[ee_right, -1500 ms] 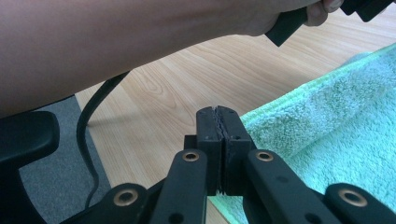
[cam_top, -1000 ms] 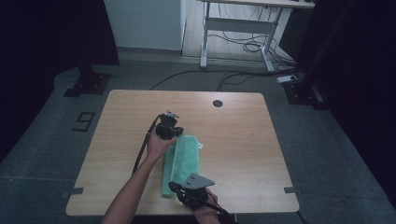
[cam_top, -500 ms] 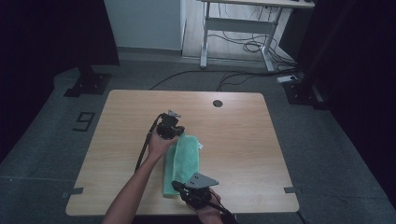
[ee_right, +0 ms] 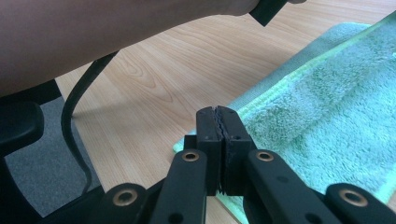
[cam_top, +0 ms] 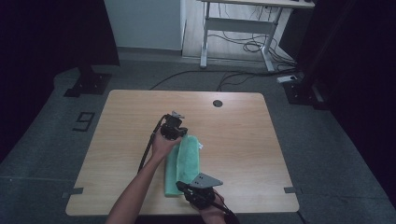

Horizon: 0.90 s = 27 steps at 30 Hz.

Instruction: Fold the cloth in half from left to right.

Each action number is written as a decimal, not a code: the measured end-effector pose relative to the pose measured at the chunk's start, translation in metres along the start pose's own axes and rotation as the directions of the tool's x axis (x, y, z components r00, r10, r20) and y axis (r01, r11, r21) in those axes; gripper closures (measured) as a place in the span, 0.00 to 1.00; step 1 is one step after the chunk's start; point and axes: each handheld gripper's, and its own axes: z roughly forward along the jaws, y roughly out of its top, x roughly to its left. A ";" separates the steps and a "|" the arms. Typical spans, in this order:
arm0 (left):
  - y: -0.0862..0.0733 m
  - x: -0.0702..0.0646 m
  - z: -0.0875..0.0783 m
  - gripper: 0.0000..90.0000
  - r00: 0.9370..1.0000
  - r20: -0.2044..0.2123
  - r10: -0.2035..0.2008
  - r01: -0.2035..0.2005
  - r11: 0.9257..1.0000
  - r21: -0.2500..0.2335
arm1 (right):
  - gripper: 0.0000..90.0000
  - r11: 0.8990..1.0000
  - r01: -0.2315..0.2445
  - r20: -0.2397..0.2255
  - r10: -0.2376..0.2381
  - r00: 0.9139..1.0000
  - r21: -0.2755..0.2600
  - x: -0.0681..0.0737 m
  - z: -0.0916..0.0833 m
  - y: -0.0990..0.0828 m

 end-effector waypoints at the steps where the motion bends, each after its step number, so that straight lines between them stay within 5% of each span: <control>1: 0.000 0.000 0.001 0.98 1.000 0.001 0.001 -0.001 1.000 0.001 | 0.98 1.000 -0.002 0.001 0.002 1.000 0.002 -0.001 0.000 -0.001; 27: 0.002 -0.007 0.020 0.98 1.000 0.001 -0.014 0.014 1.000 0.014 | 0.98 0.999 -0.039 0.040 0.039 0.998 0.003 -0.014 -0.014 -0.013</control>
